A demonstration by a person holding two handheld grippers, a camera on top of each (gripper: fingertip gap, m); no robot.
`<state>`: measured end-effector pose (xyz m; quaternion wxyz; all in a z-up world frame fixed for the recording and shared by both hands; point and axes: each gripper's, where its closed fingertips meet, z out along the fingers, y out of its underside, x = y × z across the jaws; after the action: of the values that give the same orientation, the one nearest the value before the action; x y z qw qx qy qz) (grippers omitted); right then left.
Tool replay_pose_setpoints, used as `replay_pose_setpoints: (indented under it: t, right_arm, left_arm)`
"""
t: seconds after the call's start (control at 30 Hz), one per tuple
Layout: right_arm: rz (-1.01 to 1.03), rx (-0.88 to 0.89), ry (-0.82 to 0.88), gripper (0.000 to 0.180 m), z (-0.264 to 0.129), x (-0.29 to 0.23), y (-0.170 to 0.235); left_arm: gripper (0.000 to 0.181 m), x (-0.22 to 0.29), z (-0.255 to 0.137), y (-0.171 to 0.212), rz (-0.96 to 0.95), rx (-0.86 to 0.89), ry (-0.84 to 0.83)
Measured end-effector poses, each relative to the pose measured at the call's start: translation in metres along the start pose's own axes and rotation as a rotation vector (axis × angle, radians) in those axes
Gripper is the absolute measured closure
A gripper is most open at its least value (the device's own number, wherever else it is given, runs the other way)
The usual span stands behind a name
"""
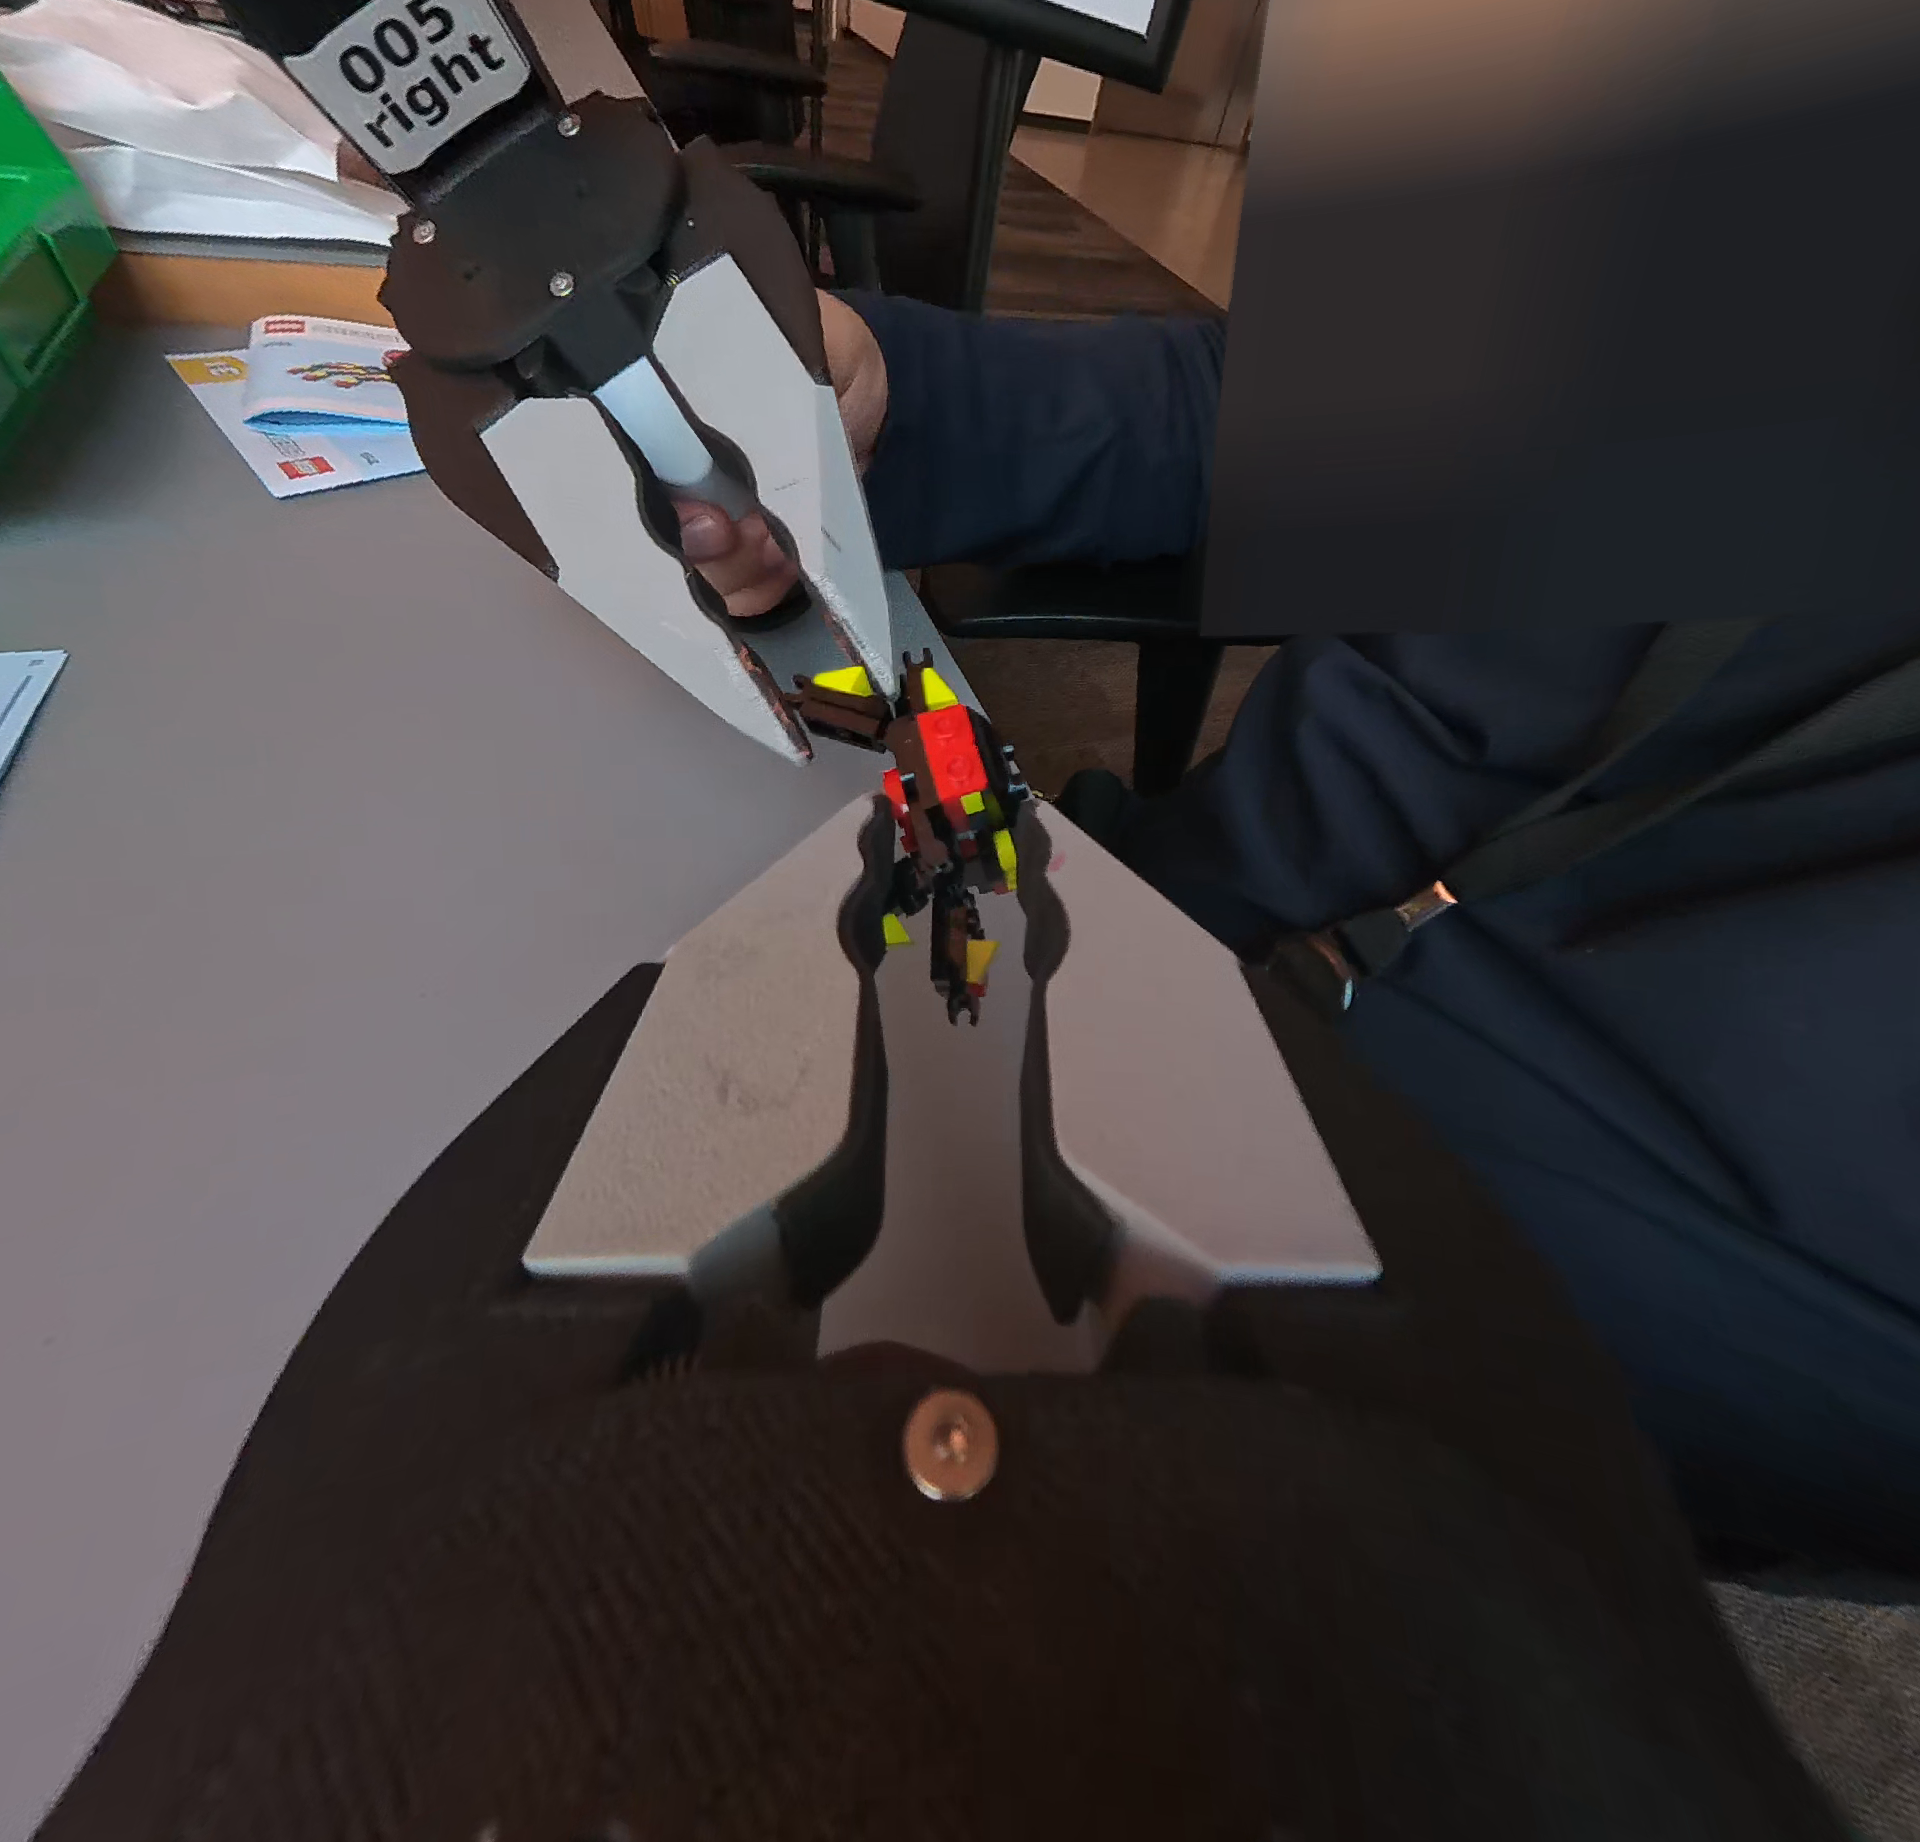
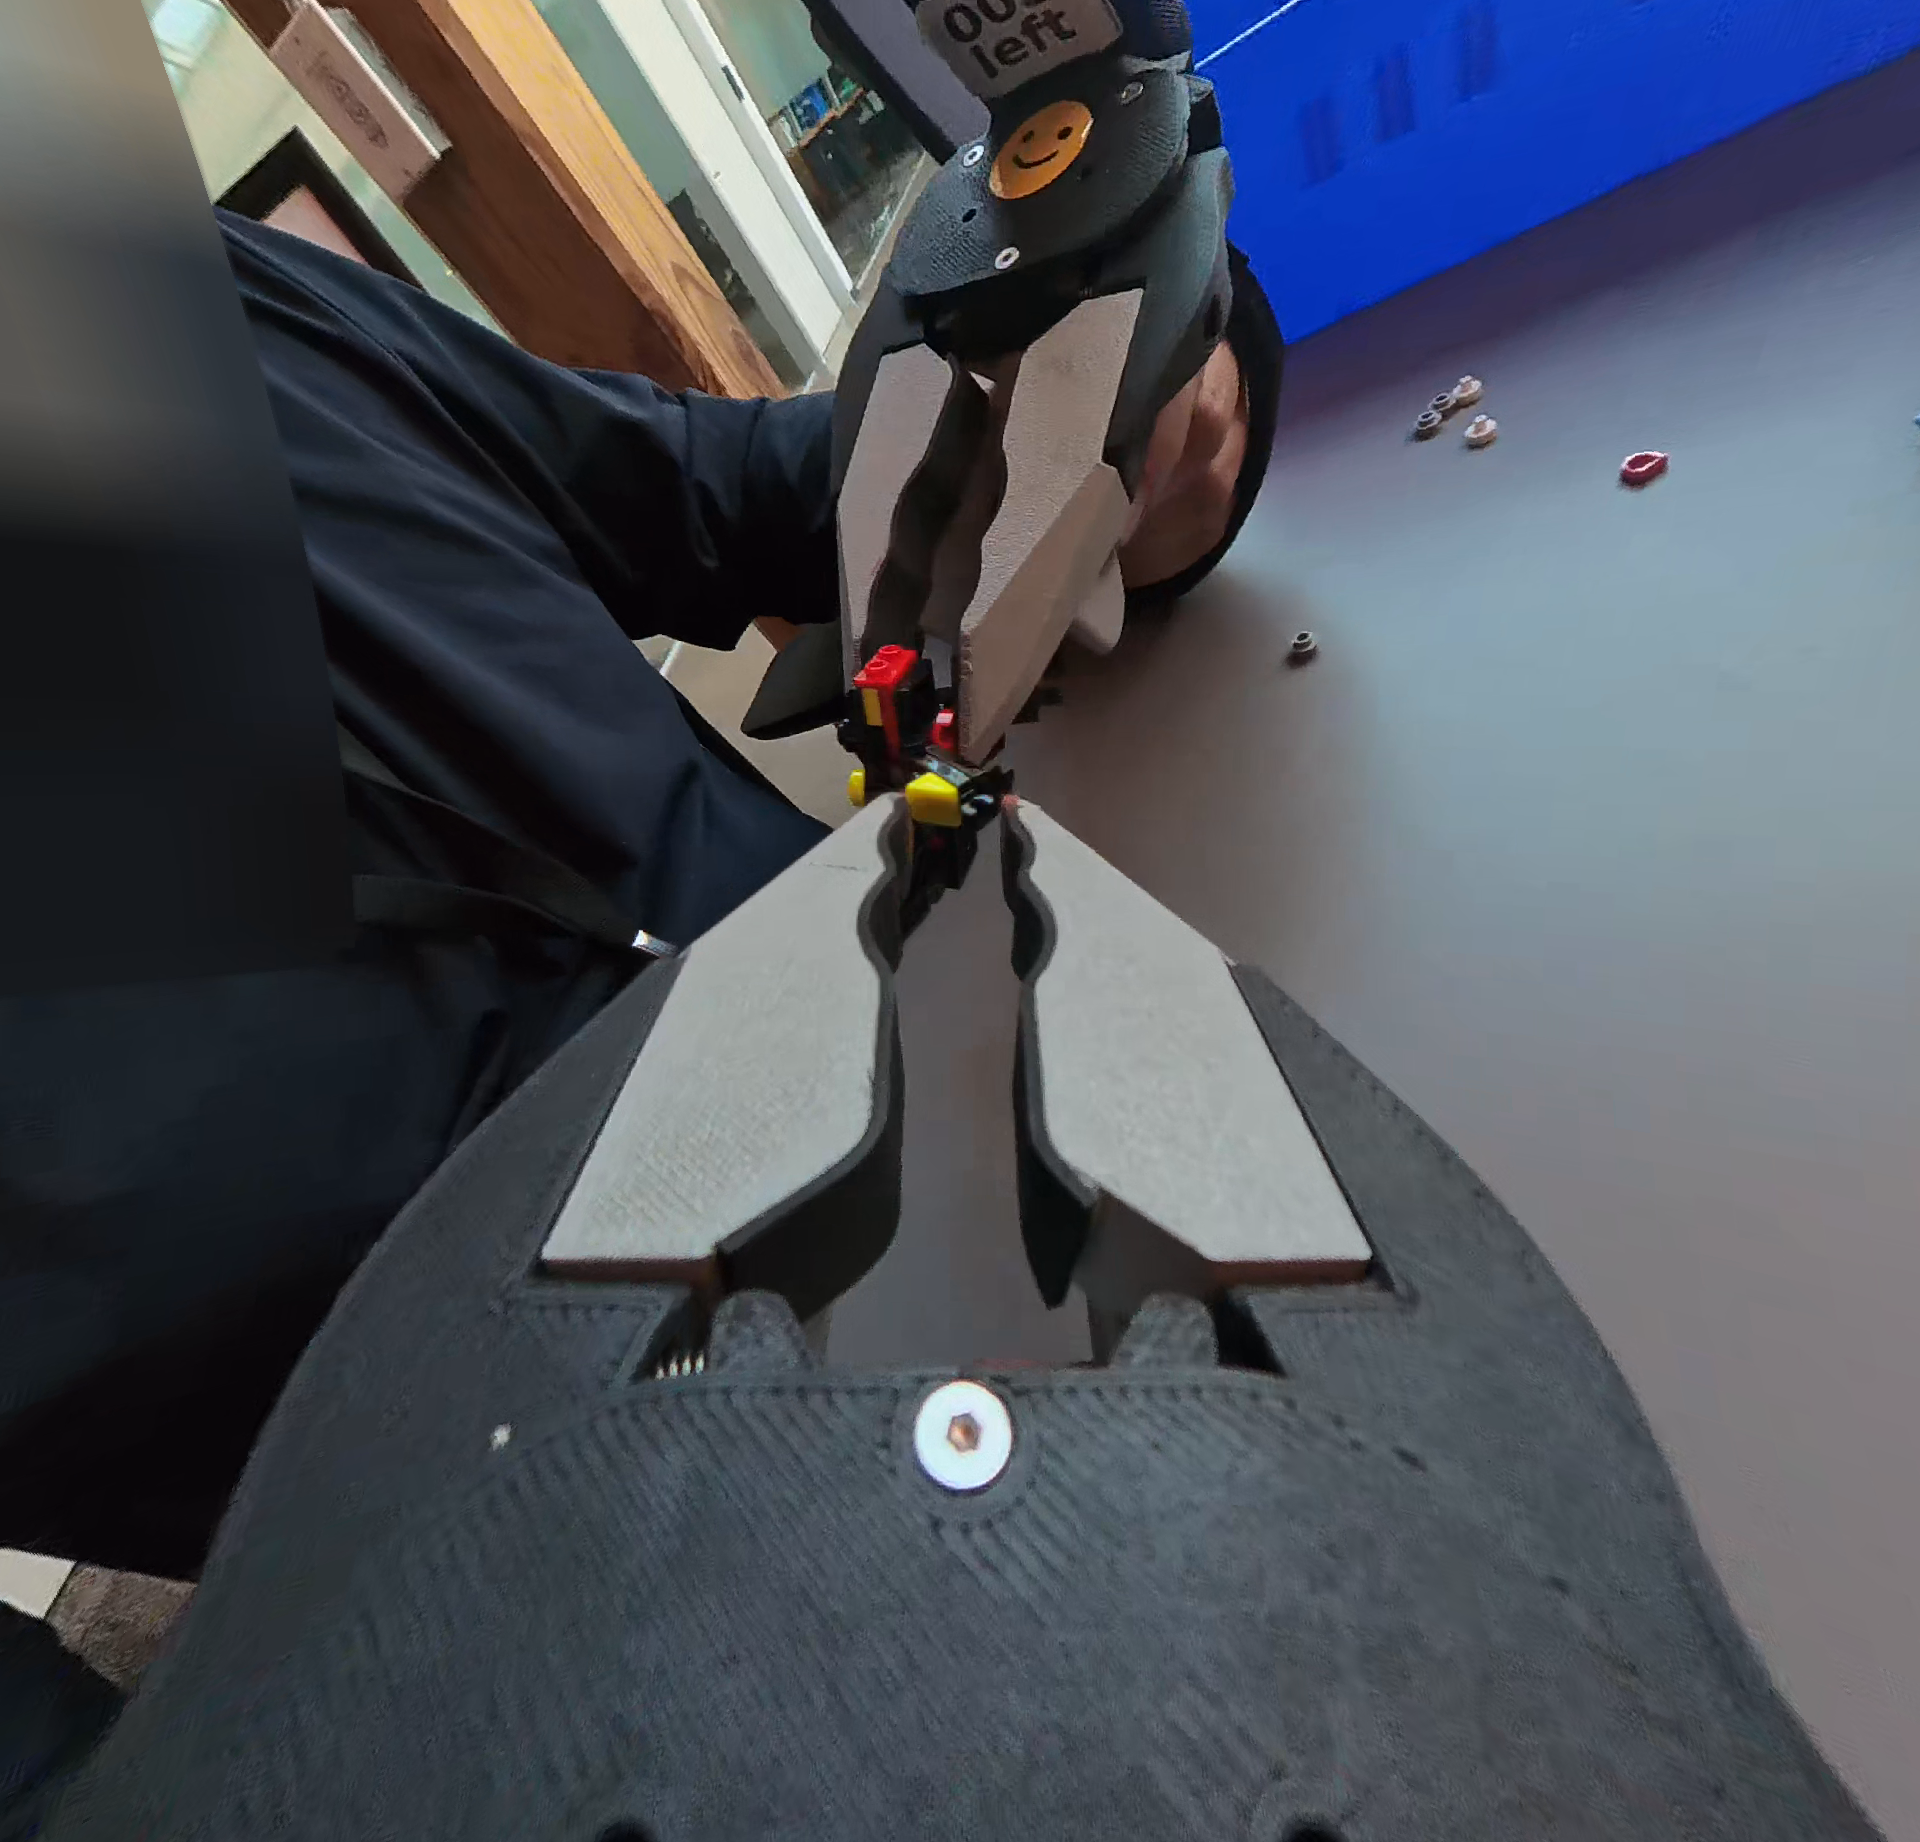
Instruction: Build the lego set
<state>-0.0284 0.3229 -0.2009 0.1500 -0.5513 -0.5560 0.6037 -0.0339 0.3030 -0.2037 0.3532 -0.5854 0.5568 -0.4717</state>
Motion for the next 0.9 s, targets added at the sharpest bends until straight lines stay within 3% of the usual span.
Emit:
replay_pose_setpoints:
  t: [0.17,0.33,0.5,0.63,0.9]
  right_arm:
    - [-0.039,0.05,0.017,0.164,-0.005,0.002,-0.005]
    - [-0.044,0.179,0.076,0.154,-0.026,0.018,-0.016]
    - [-0.131,0.252,0.354,0.153,-0.051,0.047,-0.026]
    - [-0.106,0.265,0.416,0.151,-0.055,0.057,-0.028]
    - [-0.15,0.254,0.687,0.148,-0.077,0.081,-0.027]
  left_arm:
    - [0.16,-0.008,-0.002,-0.005,-0.067,0.042,-0.008]
    - [0.16,-0.035,-0.012,0.006,-0.287,0.036,-0.061]
    - [0.16,-0.06,-0.023,0.023,-0.537,0.034,-0.123]
    - [0.16,-0.072,-0.023,0.033,-0.651,0.011,-0.155]
    - [0.159,-0.084,-0.019,0.039,-0.713,-0.011,-0.196]
